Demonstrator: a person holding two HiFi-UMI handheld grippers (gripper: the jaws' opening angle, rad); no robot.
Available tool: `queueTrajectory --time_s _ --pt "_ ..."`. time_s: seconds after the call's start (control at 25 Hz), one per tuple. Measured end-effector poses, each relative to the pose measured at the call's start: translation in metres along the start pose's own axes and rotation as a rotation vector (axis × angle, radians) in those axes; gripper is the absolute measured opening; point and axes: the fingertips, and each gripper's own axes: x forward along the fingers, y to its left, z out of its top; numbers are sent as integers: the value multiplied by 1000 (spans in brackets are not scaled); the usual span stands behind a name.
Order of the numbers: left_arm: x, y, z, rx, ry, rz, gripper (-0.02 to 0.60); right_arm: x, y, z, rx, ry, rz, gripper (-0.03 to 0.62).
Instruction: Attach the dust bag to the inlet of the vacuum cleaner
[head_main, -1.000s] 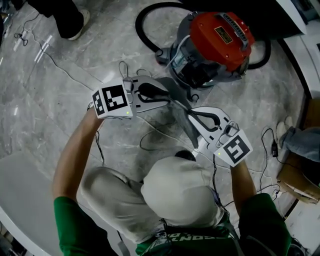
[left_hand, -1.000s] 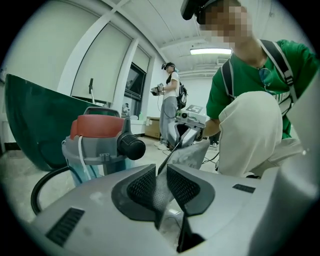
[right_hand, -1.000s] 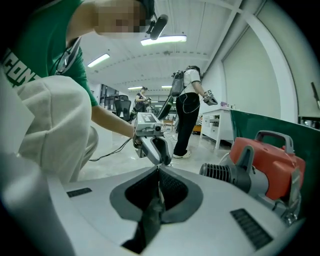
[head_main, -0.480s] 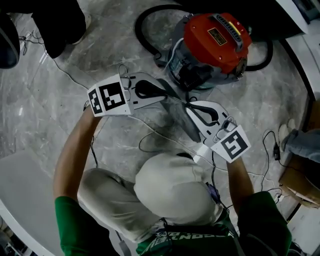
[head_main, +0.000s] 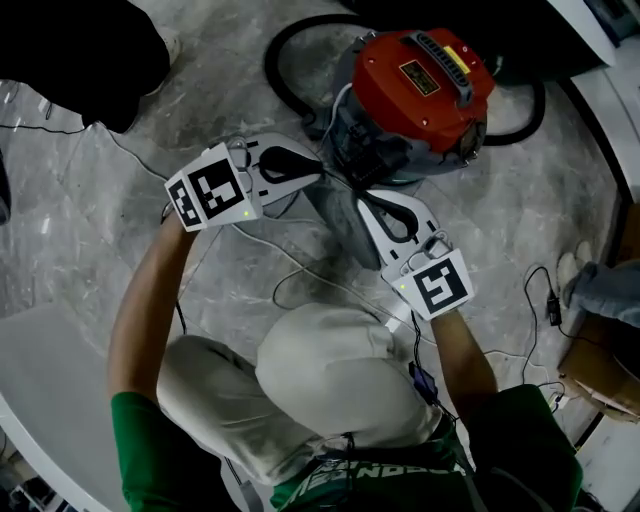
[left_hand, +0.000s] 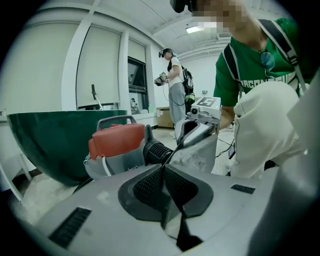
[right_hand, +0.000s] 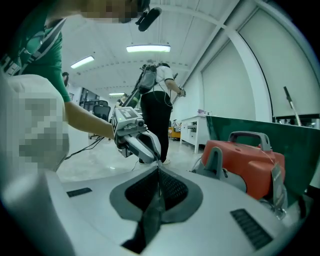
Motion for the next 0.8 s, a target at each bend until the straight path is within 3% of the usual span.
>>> queueTrajectory --time_s 0.8 --pt "28 26 22 48 12 5 34 -13 -22 -3 148 -43 -71 14"
